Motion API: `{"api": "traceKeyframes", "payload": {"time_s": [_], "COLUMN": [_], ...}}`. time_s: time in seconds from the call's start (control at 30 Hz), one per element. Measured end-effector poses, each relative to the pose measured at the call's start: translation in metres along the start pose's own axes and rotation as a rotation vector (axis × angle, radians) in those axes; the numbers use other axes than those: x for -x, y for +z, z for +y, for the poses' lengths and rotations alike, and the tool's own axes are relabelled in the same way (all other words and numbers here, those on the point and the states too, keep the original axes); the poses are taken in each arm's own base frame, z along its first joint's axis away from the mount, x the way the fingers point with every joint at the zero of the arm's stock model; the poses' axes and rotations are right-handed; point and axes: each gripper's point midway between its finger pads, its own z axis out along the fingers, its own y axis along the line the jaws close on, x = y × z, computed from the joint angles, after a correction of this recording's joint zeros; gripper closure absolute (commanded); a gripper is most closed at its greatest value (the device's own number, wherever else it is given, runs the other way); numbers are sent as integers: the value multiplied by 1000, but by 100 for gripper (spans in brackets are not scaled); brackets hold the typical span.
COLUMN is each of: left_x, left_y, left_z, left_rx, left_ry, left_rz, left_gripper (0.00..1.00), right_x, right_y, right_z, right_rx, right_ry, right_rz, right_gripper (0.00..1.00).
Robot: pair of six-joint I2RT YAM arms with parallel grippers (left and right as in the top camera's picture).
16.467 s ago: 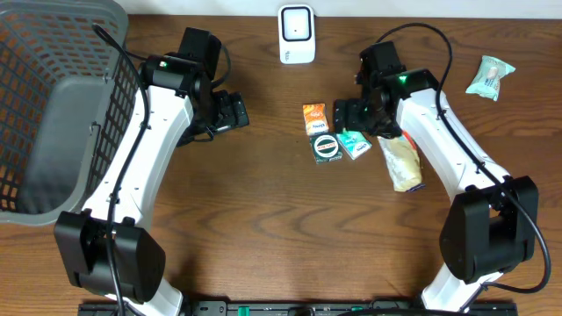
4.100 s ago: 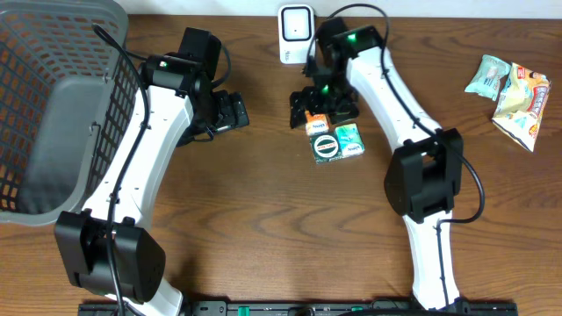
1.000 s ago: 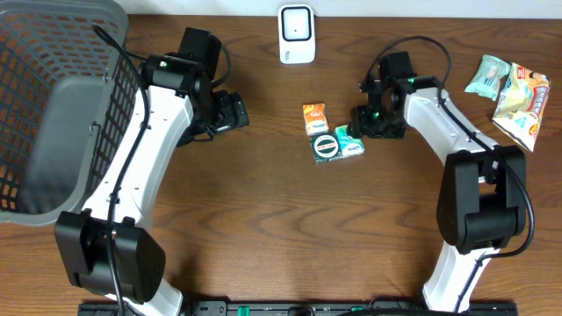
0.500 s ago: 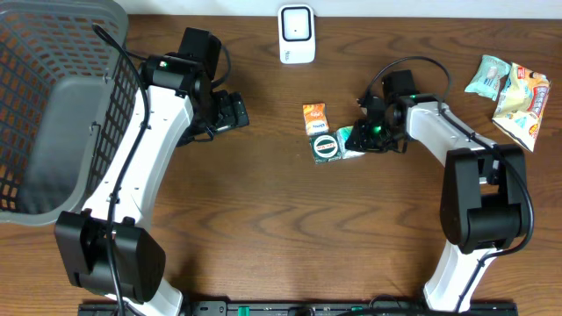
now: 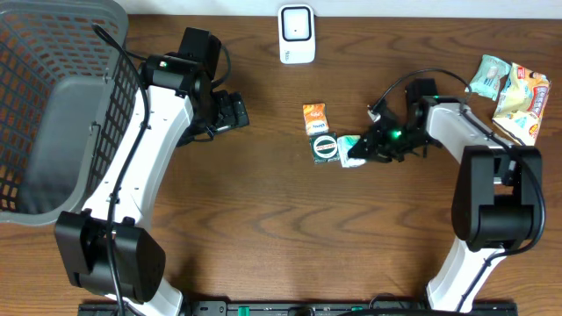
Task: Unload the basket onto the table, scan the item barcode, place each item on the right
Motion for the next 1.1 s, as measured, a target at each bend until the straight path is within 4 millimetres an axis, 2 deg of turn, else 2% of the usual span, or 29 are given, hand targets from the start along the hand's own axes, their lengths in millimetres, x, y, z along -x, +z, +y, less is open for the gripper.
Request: {"api": "traceKeyframes", "payload": {"time_s": [0.2, 0.27, 0.47, 0.63, 0.77, 0.93, 1.0, 1.1], "left_x": [0, 0, 0, 0, 0, 0, 0, 0], "left_y": [0, 0, 0, 0, 0, 0, 0, 0], "left_z": [0, 0, 0, 0, 0, 0, 0, 0], "left_rx": [0, 0, 0, 0, 0, 0, 0, 0], "left_ry": [0, 0, 0, 0, 0, 0, 0, 0], "left_rz": [0, 0, 0, 0, 0, 0, 0, 1], "left_gripper": [0, 0, 0, 0, 0, 0, 0, 0], "right_x": [-12, -14, -23, -31, -30, -25, -25, -30], "right_y": [-6, -8, -19, -24, -32, -43, -43, -34], "right_z": [9, 5, -25, -30, -12, 36, 50, 59], "right_rx": [85, 73, -42, -80, -103, -182, -247, -370], "right_ry": [-23, -18, 72, 103, 26, -185, -239, -253], "right_rz": [32, 37, 58, 80, 57, -17, -41, -40], "right_gripper": [56, 52, 50, 54, 59, 62, 62, 60]}}
